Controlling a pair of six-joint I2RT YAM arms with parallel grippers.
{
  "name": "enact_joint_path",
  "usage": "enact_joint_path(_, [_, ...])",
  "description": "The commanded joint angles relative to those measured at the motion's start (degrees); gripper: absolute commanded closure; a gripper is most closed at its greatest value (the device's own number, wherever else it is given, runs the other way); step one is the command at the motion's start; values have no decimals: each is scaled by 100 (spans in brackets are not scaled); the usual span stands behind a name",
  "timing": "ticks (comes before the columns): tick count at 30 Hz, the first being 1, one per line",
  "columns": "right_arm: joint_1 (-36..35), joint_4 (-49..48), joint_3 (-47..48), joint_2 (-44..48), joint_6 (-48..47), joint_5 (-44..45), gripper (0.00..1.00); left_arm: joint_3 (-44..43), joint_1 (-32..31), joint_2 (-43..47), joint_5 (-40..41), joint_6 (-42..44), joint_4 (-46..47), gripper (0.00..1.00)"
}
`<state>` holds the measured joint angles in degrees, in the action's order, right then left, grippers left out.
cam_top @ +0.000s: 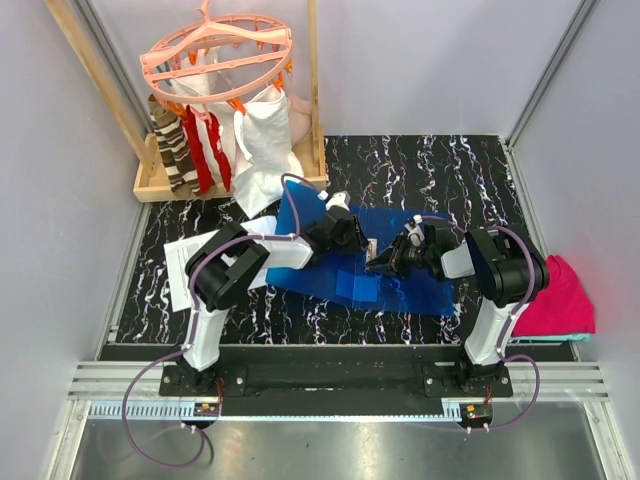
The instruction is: Put the files into the folder
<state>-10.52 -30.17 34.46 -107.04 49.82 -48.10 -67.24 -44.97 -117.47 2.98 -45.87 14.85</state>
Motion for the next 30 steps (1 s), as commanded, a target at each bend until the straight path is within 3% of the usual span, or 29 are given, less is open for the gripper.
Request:
enact_joint_path(1, [-55,170,105,61,-262,415,84,115,-29,172,-26,78,0,63])
enact_joint_path(2, [-64,231,114,61,-280,415,88,106,-29,189,-52,104,0,63])
enact_joint_path(3, [-46,292,131,78,-315,450,99,106,-29,250,-78,130,-9,63])
enact_joint_path(4, [-55,354,140,96,-333,511,100,89,-21,294,-96,209,-61,63])
enact_joint_path(10, [-55,872,228,254,-622,678,100,18,120,1032,-895,412,-685,63])
enact_joint_path(13, [-55,1118,281,281,-720,810,100,403,59,1296,-1045,159,-677,67])
enact_joint_path(21, [-55,1610,386,202,-930,1091,100,1029,-108,780,-1282,-379,68,80])
enact_joint_path(30, [-55,2367,492,210,-1054,1943,100,1695,137,725,-703,-678,-9,88])
